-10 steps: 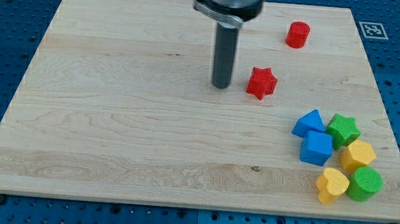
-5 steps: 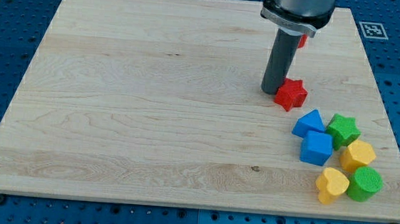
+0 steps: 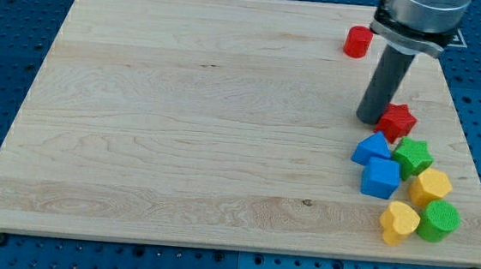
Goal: Move the red star to green star and blue triangle
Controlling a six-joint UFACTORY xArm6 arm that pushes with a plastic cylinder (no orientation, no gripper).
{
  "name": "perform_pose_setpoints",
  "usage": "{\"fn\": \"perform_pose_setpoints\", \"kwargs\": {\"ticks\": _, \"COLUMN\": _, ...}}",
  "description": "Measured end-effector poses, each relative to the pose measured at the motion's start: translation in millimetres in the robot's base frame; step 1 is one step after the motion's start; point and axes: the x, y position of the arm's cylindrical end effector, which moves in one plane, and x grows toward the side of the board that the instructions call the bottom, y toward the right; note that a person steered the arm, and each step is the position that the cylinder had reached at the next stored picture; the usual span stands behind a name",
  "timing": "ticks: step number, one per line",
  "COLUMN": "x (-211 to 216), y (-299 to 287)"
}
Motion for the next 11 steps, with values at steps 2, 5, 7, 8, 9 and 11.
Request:
{"fn": "perform_pose_setpoints", "kwargs": {"ticks": 2, "x": -60.5, "y": 3.1}}
{"fn": "perform_pose_setpoints", "kwargs": {"ticks": 5, "x": -26.1, "y": 68.3}}
{"fn": "perform_pose_setpoints", "kwargs": {"ticks": 7, "x": -8.9, "y": 66.1}}
{"fn": "perform_pose_setpoints", "kwargs": {"ticks": 8, "x": -8.9, "y": 66.1}}
{"fn": "perform_pose_setpoints", "kwargs": {"ticks": 9, "x": -14.7, "y": 66.2}}
{"fn": "perform_pose_setpoints", "kwargs": {"ticks": 11, "x": -9.7, "y": 43.3}}
